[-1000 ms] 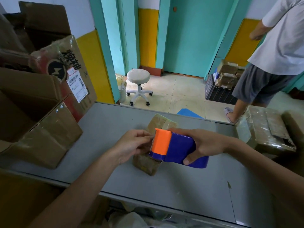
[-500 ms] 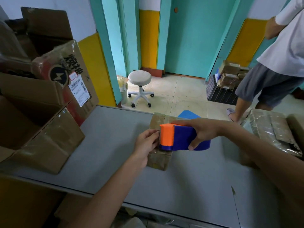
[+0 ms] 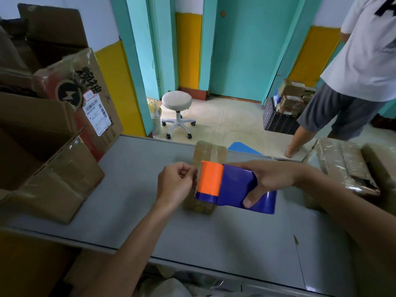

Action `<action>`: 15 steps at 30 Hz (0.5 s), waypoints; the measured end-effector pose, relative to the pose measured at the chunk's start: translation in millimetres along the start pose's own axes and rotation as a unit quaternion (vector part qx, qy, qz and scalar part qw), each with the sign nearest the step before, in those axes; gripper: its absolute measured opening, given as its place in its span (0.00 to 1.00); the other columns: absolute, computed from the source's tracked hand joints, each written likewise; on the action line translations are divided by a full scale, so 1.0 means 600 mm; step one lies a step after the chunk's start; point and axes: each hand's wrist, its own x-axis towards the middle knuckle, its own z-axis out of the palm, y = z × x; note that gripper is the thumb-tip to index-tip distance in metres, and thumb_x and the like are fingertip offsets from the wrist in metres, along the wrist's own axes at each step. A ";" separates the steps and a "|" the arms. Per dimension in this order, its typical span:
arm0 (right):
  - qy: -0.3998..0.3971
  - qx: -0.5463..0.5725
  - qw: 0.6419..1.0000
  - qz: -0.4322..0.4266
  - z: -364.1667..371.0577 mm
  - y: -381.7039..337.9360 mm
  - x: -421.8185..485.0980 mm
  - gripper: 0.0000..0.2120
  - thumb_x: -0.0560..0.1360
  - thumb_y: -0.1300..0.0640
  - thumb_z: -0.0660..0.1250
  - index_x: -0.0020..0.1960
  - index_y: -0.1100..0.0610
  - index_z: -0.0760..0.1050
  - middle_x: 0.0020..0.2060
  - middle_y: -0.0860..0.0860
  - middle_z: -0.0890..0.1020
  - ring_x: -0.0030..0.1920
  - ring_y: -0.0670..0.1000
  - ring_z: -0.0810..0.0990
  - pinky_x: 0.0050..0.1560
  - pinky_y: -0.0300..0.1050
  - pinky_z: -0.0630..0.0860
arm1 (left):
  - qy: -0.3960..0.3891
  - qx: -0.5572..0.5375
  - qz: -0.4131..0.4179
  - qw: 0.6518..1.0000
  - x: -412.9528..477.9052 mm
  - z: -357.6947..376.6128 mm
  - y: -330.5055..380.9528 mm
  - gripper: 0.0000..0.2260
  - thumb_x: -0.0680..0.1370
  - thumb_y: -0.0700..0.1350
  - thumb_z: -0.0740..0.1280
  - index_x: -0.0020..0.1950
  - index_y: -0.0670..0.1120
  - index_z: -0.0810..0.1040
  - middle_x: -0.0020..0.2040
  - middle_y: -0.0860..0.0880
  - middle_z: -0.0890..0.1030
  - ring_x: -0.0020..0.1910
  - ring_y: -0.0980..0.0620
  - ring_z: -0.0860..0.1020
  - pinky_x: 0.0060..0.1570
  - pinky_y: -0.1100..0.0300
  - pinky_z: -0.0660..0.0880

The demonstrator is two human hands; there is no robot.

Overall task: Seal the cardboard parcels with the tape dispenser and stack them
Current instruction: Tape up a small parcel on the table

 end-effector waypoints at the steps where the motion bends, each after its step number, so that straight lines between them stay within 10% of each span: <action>1: -0.008 0.006 1.000 0.011 0.008 0.009 -0.002 0.30 0.65 0.55 0.76 0.63 0.44 0.69 0.52 0.45 0.81 0.52 0.49 0.81 0.54 0.51 0.79 | 0.007 0.002 -0.015 1.000 -0.005 -0.005 -0.019 0.11 0.76 0.40 0.66 0.35 0.50 0.76 0.32 0.53 0.78 0.34 0.56 0.77 0.38 0.63 0.73; 15: -0.039 0.058 0.993 0.095 0.017 0.070 -0.041 0.31 0.64 0.57 0.75 0.64 0.47 0.69 0.52 0.47 0.81 0.53 0.51 0.81 0.55 0.51 0.78 | -0.030 -0.051 -0.097 0.994 0.026 -0.040 -0.090 0.08 0.72 0.43 0.71 0.33 0.47 0.80 0.27 0.52 0.81 0.31 0.53 0.82 0.27 0.68 0.67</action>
